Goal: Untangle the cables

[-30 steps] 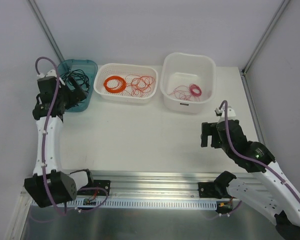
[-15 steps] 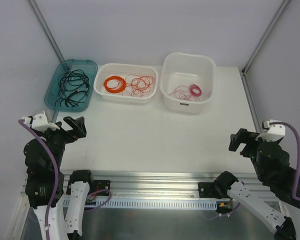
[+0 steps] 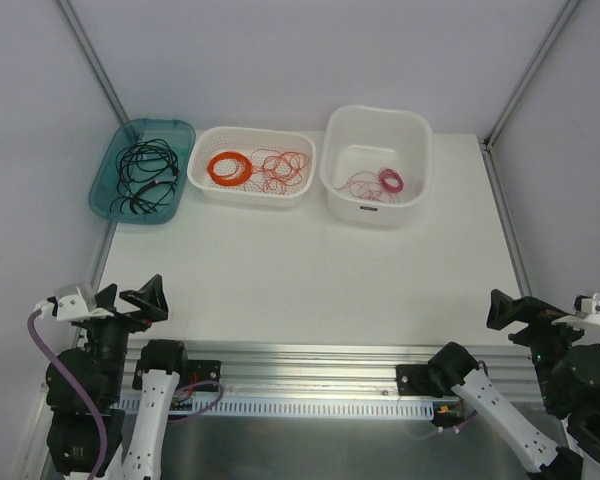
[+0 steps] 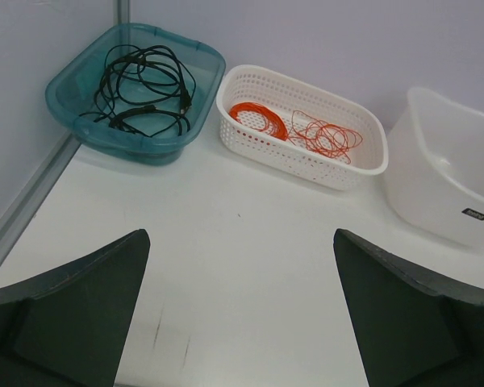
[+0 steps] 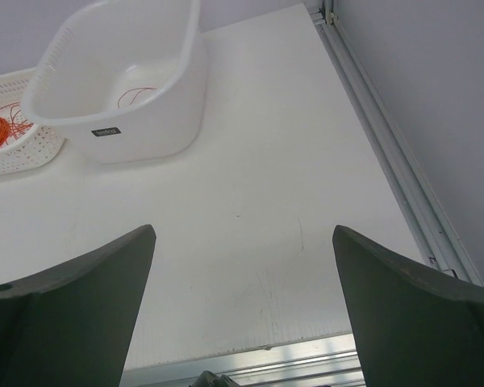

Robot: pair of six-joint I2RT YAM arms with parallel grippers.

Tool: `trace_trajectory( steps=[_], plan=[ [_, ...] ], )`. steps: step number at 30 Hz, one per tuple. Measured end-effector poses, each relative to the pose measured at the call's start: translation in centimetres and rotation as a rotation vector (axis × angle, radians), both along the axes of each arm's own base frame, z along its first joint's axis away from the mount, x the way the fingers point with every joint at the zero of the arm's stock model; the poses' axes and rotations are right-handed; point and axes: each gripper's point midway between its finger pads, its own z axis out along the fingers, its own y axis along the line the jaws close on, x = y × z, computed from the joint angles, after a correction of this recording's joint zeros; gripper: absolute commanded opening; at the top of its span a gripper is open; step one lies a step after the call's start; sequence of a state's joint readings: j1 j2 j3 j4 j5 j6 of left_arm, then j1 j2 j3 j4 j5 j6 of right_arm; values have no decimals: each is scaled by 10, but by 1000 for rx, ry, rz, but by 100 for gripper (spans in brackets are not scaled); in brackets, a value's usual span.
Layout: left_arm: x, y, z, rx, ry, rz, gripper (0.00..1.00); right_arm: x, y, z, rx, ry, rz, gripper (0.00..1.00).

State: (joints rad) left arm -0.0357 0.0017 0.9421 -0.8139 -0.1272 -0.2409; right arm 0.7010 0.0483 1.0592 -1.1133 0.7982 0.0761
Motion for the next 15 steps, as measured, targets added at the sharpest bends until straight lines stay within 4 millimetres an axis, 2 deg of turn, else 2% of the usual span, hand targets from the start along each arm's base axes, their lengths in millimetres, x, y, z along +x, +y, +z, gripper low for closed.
trace_trajectory(
  steps=[15],
  plan=[
    [3,11,-11,24,39,55,99,1,0,-5,-6,-13,4,97]
  ],
)
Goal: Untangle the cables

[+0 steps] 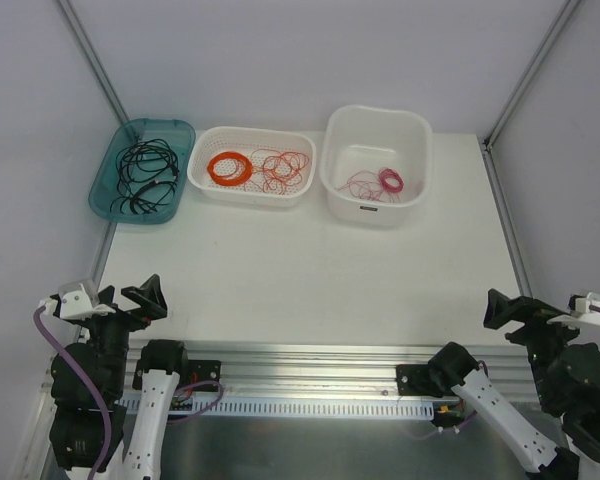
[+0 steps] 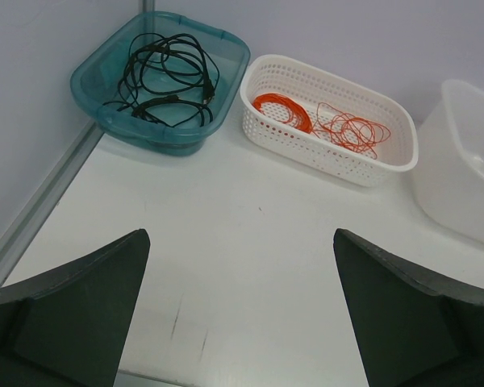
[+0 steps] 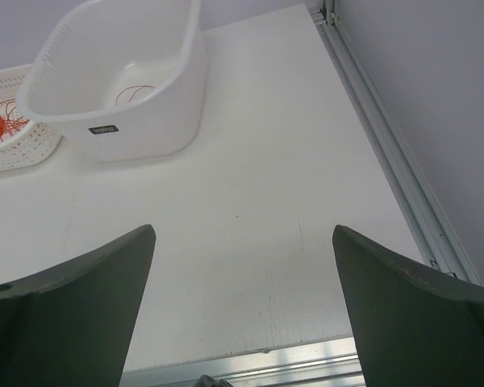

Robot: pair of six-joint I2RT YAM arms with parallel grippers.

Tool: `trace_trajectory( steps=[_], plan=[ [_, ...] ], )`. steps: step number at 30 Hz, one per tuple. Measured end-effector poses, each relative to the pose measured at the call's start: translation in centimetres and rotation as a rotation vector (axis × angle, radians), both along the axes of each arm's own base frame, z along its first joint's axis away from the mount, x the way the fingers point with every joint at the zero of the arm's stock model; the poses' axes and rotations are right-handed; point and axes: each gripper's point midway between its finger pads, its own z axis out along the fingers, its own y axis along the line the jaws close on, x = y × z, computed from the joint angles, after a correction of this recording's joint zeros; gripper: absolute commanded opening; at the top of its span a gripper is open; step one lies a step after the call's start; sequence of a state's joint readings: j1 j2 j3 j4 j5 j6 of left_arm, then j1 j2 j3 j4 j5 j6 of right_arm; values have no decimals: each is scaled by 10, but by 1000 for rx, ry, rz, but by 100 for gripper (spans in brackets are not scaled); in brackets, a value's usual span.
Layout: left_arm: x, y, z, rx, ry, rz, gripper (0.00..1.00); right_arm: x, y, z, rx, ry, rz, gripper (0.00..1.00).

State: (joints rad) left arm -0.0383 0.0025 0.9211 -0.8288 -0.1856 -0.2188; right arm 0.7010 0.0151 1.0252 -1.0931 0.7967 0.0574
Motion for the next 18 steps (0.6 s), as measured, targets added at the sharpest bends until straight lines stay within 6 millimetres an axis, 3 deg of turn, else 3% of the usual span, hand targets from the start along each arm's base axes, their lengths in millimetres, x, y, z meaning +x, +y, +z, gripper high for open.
trace_trajectory(
  steps=[18],
  plan=[
    [3,2,-5,1,16,10,99,7,7,-7,-12,13,9,97]
  ],
)
